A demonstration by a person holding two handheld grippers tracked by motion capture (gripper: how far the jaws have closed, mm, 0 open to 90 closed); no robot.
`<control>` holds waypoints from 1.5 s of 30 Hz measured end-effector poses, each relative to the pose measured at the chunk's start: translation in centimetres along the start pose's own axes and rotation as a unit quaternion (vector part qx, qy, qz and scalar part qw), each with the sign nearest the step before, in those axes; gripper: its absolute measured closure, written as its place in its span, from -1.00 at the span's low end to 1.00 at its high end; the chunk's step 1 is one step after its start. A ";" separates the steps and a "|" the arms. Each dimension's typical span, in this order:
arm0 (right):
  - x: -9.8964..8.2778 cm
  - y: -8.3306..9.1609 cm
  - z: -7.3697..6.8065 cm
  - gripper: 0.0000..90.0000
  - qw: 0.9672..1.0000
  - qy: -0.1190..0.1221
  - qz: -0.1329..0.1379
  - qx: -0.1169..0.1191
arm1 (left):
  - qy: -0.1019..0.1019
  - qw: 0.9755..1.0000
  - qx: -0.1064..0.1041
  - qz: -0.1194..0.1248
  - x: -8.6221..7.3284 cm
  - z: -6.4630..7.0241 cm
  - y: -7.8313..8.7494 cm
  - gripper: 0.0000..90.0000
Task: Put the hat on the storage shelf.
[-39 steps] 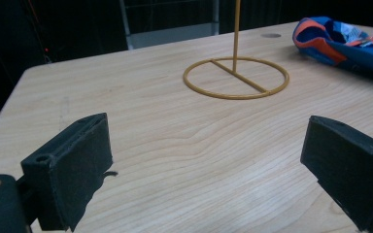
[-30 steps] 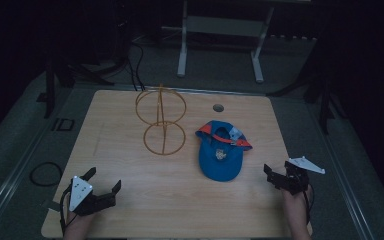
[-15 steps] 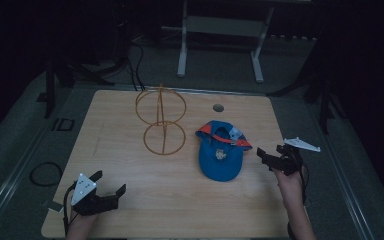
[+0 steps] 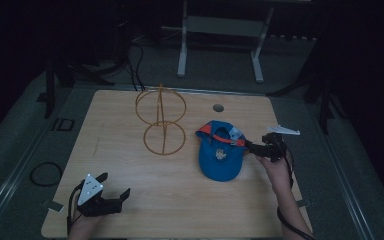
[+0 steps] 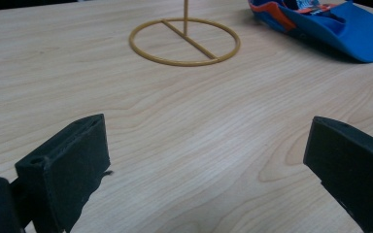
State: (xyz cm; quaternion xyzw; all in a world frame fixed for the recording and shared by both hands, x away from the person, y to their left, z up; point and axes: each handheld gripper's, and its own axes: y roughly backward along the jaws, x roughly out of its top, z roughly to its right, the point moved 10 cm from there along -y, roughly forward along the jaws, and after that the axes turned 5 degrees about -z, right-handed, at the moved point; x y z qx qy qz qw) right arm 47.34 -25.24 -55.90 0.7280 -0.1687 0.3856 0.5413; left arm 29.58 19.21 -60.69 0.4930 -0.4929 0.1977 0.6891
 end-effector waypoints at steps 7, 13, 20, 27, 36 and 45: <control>1.3 -2.3 -0.7 -0.29 1.000 0.016 -0.015 0.002 | -0.004 1.000 -0.007 -0.007 -0.2 0.2 -0.1 -0.93; 2.3 -4.8 -1.1 -0.22 0.999 0.022 -0.030 0.006 | -0.005 1.000 -0.010 -0.008 -0.2 0.3 -0.2 -0.93; 2.5 -7.5 -1.4 -0.27 0.998 0.025 -0.050 0.007 | -0.004 1.000 -0.016 -0.012 -0.4 0.6 -0.2 -0.89; 1.9 -9.7 -1.4 -0.30 0.996 0.037 -0.076 -0.006 | -0.008 1.000 -0.017 -0.011 -0.3 0.8 -0.1 -0.89; 0.5 -11.1 -2.3 -0.23 0.992 0.072 -0.102 -0.012 | 0.000 1.000 -0.018 -0.009 -0.3 0.6 -0.1 -0.89; 0.2 -11.2 -2.9 0.30 0.991 0.093 -0.098 -0.007 | 0.001 1.000 -0.021 -0.011 -0.4 0.7 -0.2 -0.89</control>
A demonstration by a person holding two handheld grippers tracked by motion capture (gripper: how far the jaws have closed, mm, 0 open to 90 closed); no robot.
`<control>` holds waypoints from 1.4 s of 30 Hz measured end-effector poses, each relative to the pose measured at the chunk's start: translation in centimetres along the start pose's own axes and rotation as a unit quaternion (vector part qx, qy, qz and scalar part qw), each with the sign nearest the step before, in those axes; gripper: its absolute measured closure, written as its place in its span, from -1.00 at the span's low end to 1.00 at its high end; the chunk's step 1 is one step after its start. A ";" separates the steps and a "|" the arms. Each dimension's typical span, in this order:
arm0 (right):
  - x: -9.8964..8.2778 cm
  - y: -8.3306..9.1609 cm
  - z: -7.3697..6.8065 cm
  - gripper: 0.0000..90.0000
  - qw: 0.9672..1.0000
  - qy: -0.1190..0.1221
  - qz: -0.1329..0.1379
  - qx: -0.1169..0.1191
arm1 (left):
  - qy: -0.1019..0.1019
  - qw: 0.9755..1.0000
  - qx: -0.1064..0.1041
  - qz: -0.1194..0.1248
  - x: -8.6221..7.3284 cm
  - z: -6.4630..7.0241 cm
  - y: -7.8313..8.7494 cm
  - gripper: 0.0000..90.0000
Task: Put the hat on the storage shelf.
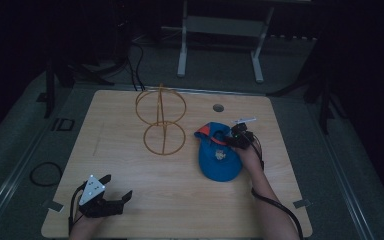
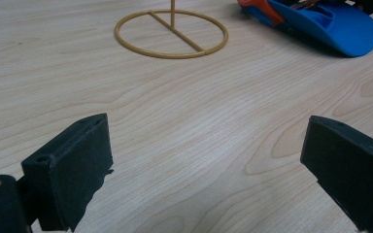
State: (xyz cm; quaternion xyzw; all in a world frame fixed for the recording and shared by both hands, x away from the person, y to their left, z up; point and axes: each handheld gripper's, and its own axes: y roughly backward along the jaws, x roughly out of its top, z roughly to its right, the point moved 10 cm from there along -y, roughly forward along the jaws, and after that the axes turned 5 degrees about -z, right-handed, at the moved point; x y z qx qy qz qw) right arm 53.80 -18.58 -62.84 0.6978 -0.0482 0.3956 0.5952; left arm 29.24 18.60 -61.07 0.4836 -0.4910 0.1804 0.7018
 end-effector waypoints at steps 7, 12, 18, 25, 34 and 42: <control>0.0 0.1 -1.2 0.91 1.000 0.025 0.007 0.002 | 0.001 1.000 0.001 -0.003 -0.1 0.0 -0.1 -0.89; 0.4 0.7 -1.0 0.98 1.000 0.009 0.020 -0.003 | 0.005 1.000 0.003 0.001 0.0 -0.2 0.1 -0.89; 1.6 3.1 -0.8 0.99 0.999 0.011 0.051 0.000 | 0.009 1.000 0.005 0.001 0.0 -0.3 0.1 -0.89; 2.9 6.0 -1.1 0.99 0.996 0.028 0.082 -0.006 | 0.011 1.000 0.007 -0.001 0.0 -0.4 0.1 -0.89; 4.4 10.6 -1.4 1.00 0.992 0.031 0.126 0.007 | 0.013 1.000 0.009 0.002 0.2 -0.5 0.2 -0.89; 5.6 15.0 -1.8 1.00 0.986 0.038 0.163 0.018 | 0.018 1.000 0.003 0.002 0.8 -0.2 0.3 -0.89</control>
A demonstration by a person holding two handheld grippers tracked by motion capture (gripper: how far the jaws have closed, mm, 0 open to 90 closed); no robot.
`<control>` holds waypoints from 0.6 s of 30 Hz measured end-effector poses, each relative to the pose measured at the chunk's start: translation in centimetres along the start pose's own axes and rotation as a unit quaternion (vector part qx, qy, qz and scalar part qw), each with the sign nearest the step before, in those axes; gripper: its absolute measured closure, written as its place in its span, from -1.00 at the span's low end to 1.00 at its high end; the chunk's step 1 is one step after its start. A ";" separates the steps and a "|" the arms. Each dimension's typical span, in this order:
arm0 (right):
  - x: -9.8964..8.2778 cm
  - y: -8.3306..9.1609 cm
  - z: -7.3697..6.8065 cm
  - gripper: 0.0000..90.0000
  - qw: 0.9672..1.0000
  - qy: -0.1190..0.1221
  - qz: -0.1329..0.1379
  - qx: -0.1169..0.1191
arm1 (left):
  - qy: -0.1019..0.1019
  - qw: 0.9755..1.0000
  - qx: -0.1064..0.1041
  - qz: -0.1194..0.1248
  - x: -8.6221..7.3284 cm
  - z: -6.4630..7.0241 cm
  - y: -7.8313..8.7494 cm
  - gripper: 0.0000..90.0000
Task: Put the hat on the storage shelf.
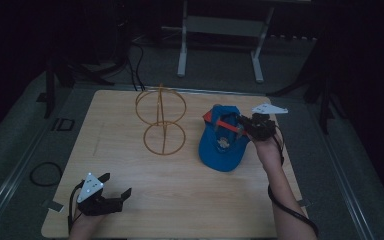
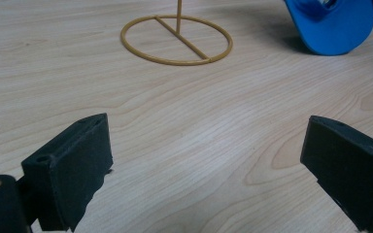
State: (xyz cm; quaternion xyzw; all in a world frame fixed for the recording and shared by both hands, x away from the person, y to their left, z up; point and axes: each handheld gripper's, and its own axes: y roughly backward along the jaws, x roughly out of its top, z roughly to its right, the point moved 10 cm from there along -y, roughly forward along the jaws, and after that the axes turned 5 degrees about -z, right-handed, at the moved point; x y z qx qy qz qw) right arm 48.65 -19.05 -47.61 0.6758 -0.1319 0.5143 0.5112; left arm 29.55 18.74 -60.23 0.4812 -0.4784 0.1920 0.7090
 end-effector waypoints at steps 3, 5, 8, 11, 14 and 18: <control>0.9 1.3 -0.2 1.00 1.000 0.006 0.015 0.001 | 0.001 1.000 -0.006 0.005 0.7 0.4 0.1 -0.89; 1.6 2.3 -0.5 1.00 1.000 0.012 0.025 0.002 | -0.004 1.000 -0.008 0.005 1.1 0.7 0.1 -0.89; 2.8 3.7 -1.0 1.00 0.999 0.024 0.039 0.002 | -0.007 1.000 -0.014 0.009 1.8 1.1 0.3 -0.89; 4.1 5.0 -1.5 1.00 0.998 0.033 0.053 0.003 | -0.005 1.000 -0.022 0.015 2.6 1.5 0.6 -0.89; 5.2 6.2 -1.8 1.00 0.997 0.046 0.062 -0.001 | -0.008 0.999 -0.025 0.018 3.7 1.8 0.8 -0.89; 6.5 7.7 -2.1 1.00 0.996 0.056 0.075 -0.007 | -0.018 0.999 -0.029 0.026 5.4 2.0 1.0 -0.89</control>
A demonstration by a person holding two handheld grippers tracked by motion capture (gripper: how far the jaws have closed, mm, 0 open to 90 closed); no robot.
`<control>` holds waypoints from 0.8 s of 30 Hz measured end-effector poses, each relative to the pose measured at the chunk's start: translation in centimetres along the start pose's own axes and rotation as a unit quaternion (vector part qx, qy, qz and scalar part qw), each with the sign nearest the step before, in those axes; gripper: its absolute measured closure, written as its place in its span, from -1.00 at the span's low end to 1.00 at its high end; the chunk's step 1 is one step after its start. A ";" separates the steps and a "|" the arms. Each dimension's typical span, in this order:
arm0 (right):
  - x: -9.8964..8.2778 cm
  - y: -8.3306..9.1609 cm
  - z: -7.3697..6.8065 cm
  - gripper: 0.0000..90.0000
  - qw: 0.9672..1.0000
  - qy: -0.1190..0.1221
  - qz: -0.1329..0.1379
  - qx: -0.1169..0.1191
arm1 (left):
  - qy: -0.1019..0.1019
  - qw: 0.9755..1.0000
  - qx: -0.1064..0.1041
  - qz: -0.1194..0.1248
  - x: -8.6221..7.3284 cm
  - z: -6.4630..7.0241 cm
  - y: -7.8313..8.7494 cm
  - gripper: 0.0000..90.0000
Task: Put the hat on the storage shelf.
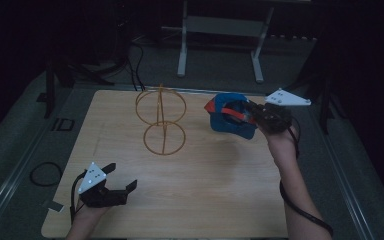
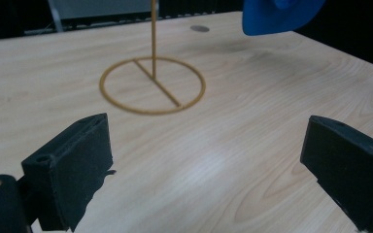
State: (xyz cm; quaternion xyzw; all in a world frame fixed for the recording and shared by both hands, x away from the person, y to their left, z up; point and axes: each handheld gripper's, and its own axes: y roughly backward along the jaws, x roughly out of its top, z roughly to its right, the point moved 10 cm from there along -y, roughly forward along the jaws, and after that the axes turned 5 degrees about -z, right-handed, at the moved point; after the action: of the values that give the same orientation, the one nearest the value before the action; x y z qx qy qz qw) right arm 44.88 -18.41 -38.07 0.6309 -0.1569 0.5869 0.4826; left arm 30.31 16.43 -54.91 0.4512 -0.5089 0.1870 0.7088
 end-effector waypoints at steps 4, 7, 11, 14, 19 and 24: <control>1.1 1.3 0.1 1.00 1.000 0.003 0.011 -0.001 | -0.007 1.000 -0.007 0.007 2.6 0.3 0.1 -0.89; 1.9 2.3 0.0 1.00 1.000 0.008 0.019 0.000 | -0.010 1.000 -0.018 0.015 5.3 0.8 0.1 -0.88; 2.4 3.2 -0.6 1.00 1.000 0.005 0.027 0.013 | -0.046 0.998 -0.024 0.029 9.0 1.9 0.1 -0.88; 2.5 3.7 -1.4 1.00 0.999 0.007 0.034 0.022 | -0.056 0.997 -0.034 0.032 11.0 2.7 -0.2 -0.88; 2.6 4.4 -2.7 1.00 0.998 0.018 0.043 0.035 | -0.077 0.995 -0.045 0.036 14.3 4.1 -1.2 -0.88; 2.7 4.8 -3.4 1.00 0.998 0.025 0.044 0.041 | -0.091 0.994 -0.055 0.022 16.5 5.2 -2.9 -0.88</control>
State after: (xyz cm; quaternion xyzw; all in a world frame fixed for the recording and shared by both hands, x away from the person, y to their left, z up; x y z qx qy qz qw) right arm 39.91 -17.01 -34.19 0.6277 -0.1484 0.6293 0.4335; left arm 36.31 7.36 -41.10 0.4156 -0.5907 0.1329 0.6787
